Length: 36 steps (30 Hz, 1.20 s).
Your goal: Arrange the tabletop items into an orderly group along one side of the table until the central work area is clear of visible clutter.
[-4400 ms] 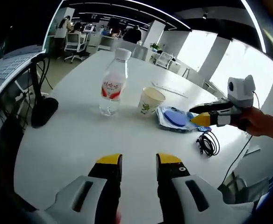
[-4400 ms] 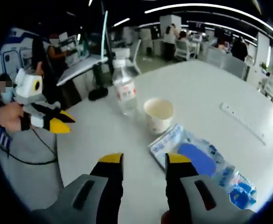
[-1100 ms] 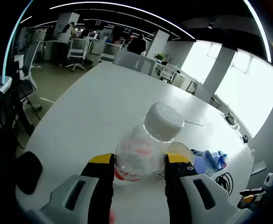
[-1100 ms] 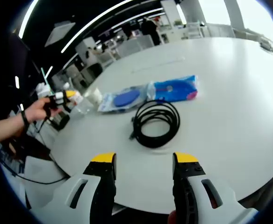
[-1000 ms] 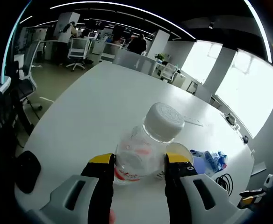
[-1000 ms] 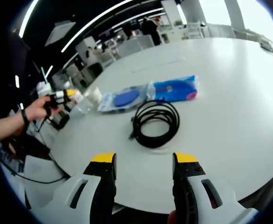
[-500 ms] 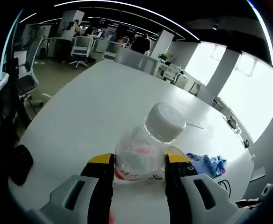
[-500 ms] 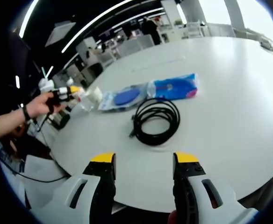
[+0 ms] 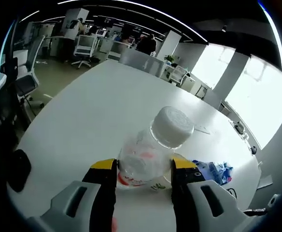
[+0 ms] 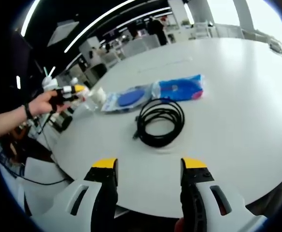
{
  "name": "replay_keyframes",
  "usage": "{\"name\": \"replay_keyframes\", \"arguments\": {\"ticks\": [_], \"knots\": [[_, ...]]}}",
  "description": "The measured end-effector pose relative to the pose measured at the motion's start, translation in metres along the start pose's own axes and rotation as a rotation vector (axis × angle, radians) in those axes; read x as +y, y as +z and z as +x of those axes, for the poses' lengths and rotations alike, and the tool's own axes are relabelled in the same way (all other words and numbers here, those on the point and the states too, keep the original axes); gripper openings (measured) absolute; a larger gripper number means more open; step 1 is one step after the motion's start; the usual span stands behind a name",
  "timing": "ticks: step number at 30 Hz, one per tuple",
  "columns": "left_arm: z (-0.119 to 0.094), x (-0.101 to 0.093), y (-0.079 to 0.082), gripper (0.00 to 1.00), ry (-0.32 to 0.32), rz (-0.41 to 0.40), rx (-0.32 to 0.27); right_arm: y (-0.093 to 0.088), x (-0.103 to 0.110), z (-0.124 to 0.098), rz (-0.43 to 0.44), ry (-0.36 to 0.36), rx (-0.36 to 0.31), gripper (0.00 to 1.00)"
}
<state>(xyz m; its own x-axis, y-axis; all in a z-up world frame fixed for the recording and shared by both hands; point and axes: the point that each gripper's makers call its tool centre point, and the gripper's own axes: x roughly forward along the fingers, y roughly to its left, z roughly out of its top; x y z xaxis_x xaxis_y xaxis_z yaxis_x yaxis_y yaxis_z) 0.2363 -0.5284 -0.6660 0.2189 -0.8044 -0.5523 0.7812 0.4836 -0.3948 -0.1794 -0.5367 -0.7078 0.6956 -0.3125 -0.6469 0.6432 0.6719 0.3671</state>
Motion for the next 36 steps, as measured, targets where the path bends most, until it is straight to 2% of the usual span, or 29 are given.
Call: {"name": "replay_keyframes", "arguments": {"ticks": [8, 11, 18, 28, 36], "knots": [[-0.014, 0.005, 0.007, 0.47, -0.003, 0.002, -0.020, 0.008, 0.006, 0.009, -0.001, 0.015, -0.012, 0.52], [-0.020, 0.006, 0.006, 0.49, -0.010, -0.009, -0.019, 0.010, 0.009, 0.012, -0.010, 0.025, -0.008, 0.55], [-0.040, 0.010, -0.001, 0.48, -0.005, -0.016, -0.036, 0.018, 0.010, 0.018, -0.035, 0.044, -0.008, 0.55], [-0.069, 0.016, -0.026, 0.49, 0.008, -0.018, -0.035, 0.039, -0.001, 0.021, -0.075, 0.058, -0.017, 0.56], [-0.089, 0.012, -0.043, 0.49, -0.003, 0.004, -0.030, 0.052, -0.011, 0.021, -0.104, 0.066, -0.022, 0.56]]}}
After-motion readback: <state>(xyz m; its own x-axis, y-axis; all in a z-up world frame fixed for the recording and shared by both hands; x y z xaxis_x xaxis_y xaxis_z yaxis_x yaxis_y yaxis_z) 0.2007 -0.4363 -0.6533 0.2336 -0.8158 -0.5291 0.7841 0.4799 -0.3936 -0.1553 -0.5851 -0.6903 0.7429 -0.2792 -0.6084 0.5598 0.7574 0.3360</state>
